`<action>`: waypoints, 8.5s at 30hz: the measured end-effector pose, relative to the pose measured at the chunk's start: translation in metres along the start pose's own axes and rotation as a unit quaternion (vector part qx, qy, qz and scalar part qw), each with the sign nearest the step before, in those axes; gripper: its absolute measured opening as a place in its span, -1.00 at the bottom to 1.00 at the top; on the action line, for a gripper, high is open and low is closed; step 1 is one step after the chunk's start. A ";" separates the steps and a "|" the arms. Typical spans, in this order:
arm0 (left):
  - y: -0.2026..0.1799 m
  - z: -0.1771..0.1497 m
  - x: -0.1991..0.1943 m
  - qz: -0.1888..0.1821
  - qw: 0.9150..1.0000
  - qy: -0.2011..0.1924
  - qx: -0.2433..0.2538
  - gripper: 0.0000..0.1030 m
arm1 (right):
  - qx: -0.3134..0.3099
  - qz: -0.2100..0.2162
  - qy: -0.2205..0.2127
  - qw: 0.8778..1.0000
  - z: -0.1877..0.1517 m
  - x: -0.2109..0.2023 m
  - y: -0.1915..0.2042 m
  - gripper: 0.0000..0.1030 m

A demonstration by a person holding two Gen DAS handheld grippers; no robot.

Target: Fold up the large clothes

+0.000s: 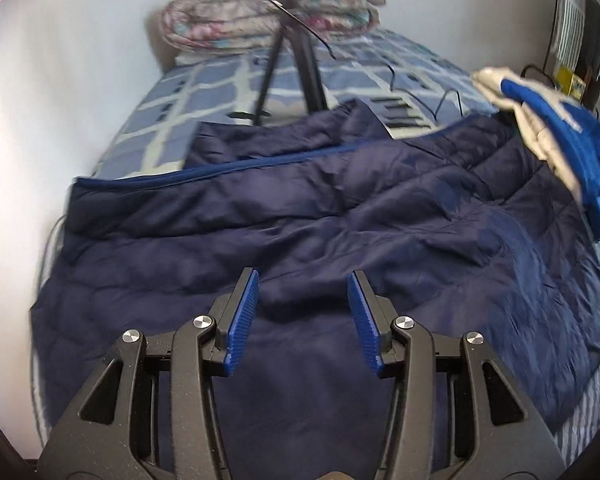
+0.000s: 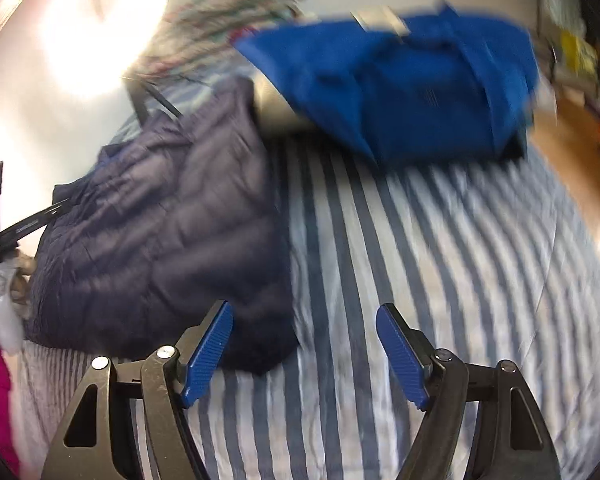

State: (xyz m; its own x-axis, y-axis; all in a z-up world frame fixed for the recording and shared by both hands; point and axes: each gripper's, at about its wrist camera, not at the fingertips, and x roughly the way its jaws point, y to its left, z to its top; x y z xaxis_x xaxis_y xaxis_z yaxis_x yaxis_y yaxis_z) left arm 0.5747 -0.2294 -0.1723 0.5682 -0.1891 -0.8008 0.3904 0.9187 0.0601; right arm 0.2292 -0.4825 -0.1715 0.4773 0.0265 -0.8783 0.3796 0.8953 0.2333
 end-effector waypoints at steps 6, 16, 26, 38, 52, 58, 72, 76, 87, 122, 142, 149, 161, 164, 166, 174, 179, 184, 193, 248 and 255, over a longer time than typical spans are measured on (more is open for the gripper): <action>-0.008 -0.006 0.052 -0.003 0.999 0.047 -0.009 -0.04 | 0.014 0.058 0.012 0.998 -0.008 0.008 0.002 0.51; 0.017 -0.042 -0.033 -0.011 0.999 -0.009 -0.032 -0.01 | 0.036 0.114 0.028 0.993 -0.018 0.024 0.028 0.63; -0.011 -0.117 -0.049 -0.007 1.000 -0.012 0.001 -0.01 | 0.069 0.078 -0.010 0.995 0.000 0.039 0.044 -0.20; 0.021 -0.155 -0.087 -0.051 0.993 -0.037 -0.098 -0.01 | -0.062 0.007 -0.097 0.993 0.016 -0.031 0.118 -0.78; 0.058 -0.262 -0.202 -0.033 0.991 -0.075 -0.109 0.03 | -0.168 0.044 -0.166 0.971 0.031 -0.073 0.229 -0.80; 0.081 -0.298 -0.210 -0.032 0.986 -0.055 -0.157 0.04 | -0.212 0.082 -0.174 0.958 0.025 -0.071 0.293 -0.80; 0.104 -0.321 -0.220 -0.028 0.981 -0.057 -0.184 0.04 | -0.298 0.202 -0.058 0.931 -0.036 0.014 0.446 -0.83; 0.111 -0.327 -0.221 -0.025 0.980 -0.056 -0.189 0.04 | -0.311 0.221 0.024 0.924 -0.063 0.067 0.478 -0.83; 0.129 -0.336 -0.226 -0.015 0.977 -0.054 -0.206 0.04 | -0.350 0.219 0.053 0.909 -0.080 0.106 0.498 -0.83; 0.233 -0.168 -0.136 0.084 0.980 -0.016 -0.177 0.04 | -0.170 0.208 0.044 0.962 0.024 0.084 0.254 0.45; 0.249 -0.192 -0.097 0.044 0.981 0.034 -0.187 0.05 | -0.149 0.286 0.128 0.938 -0.001 0.123 0.276 -0.33; 0.218 -0.197 -0.117 0.051 0.985 0.045 -0.157 -0.14 | -0.193 0.235 0.126 0.944 0.000 0.089 0.276 -0.63; 0.128 -0.248 -0.165 -0.005 0.990 0.067 -0.121 -0.16 | -0.211 0.176 0.134 0.952 -0.045 0.013 0.190 -0.71; 0.109 -0.259 -0.176 -0.012 0.992 0.069 -0.105 -0.16 | -0.197 0.176 0.142 0.954 -0.063 -0.002 0.166 -0.72; 0.099 -0.262 -0.181 -0.011 0.993 0.070 -0.092 -0.16 | -0.199 0.170 0.145 0.954 -0.075 -0.007 0.158 -0.72; 0.122 -0.234 -0.234 -0.021 0.993 0.012 -0.114 -0.16 | -0.249 0.161 0.044 0.954 -0.062 -0.063 0.163 -0.33; 0.137 -0.187 -0.227 -0.018 0.993 -0.021 -0.112 -0.16 | -0.238 0.142 -0.020 0.961 -0.034 -0.062 0.170 -0.24; 0.139 -0.155 -0.177 0.010 0.995 -0.011 -0.096 -0.16 | -0.219 0.106 -0.046 0.969 -0.004 -0.022 0.182 -0.24; 0.156 -0.157 -0.091 0.022 0.992 0.043 -0.118 -0.14 | -0.223 0.091 -0.006 0.971 0.004 0.051 0.201 -0.22; 0.183 -0.120 -0.070 -0.216 0.938 0.078 -0.261 -0.60 | -0.114 0.254 0.082 0.957 0.021 0.084 0.211 -0.31; 0.160 -0.116 -0.098 -0.199 0.948 0.060 -0.241 -0.69 | -0.184 0.181 0.060 0.964 0.023 0.047 0.237 -0.50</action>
State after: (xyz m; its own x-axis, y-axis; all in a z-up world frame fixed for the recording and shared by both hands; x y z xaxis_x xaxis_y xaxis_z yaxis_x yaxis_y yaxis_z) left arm 0.4975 -0.0232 -0.1534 0.3481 -0.5401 -0.7662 0.1647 0.8399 -0.5172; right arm 0.3597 -0.2796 -0.1483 0.4222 0.3981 -0.8144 -0.1113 0.9144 0.3893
